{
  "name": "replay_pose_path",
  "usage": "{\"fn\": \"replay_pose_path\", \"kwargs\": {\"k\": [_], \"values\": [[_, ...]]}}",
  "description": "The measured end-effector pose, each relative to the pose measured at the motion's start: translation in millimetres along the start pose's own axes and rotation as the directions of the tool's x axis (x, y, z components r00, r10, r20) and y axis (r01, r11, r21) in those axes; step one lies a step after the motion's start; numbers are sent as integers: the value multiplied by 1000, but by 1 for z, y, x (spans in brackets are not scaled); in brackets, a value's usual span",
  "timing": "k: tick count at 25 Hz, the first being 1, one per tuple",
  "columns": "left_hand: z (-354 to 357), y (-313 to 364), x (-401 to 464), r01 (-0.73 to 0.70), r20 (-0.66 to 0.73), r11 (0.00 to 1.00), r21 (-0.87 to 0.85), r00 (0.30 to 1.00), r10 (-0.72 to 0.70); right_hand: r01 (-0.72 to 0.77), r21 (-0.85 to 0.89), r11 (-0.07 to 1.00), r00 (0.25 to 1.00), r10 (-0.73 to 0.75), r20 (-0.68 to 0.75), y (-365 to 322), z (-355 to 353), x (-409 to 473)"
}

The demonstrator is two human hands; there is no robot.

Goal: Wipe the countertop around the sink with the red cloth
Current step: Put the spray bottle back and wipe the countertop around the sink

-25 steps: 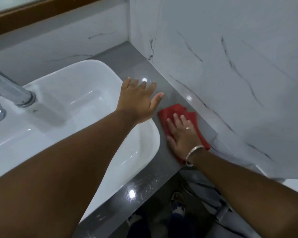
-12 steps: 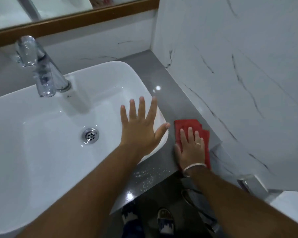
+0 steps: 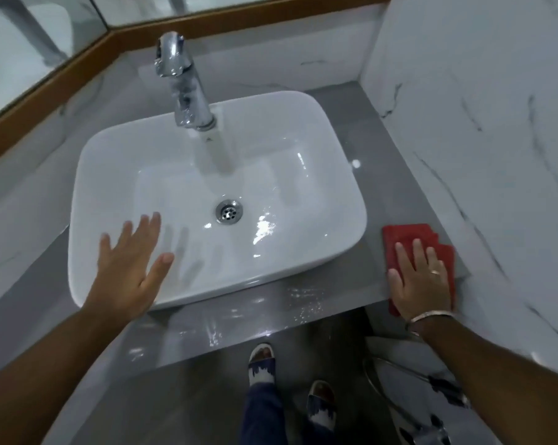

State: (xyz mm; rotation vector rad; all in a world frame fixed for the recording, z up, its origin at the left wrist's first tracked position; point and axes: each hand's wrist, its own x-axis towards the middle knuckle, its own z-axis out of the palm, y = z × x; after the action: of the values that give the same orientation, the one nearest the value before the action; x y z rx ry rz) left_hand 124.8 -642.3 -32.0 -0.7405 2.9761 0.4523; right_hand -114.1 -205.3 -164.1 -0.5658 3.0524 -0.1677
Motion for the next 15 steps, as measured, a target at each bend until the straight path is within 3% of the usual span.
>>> {"fn": "replay_pose_path", "kwargs": {"k": [2,3,5,8,11,12,13,15], "values": [[3,8,-3,-26,-84,999,-39,996,23,-95,63,994,994,97,-41,-46,5,-20],[3,8,-6,-22,-125,999,-43,992,17,-73,108,991,997,76,-29,-80,9,-36],[1,8,-8,-39,-149,998,-57,988,30,107,183,977,993,-116,36,-155,20,-74],[-1,7,-11,-65,-140,995,-72,989,54,501,232,834,828,-540,152,-238,30,-114],[1,8,-11,-60,-137,995,-76,989,50,691,187,698,682,-716,150,-210,27,-93],[1,7,-11,-54,-139,995,-78,989,43,719,118,685,672,-728,132,-180,25,-80],[2,6,-10,-53,-137,995,-79,990,42,698,57,714,706,-699,115,-143,22,-63],[3,5,-9,-56,-130,995,-80,990,46,517,-31,856,853,-511,106,-62,13,-21]]}}
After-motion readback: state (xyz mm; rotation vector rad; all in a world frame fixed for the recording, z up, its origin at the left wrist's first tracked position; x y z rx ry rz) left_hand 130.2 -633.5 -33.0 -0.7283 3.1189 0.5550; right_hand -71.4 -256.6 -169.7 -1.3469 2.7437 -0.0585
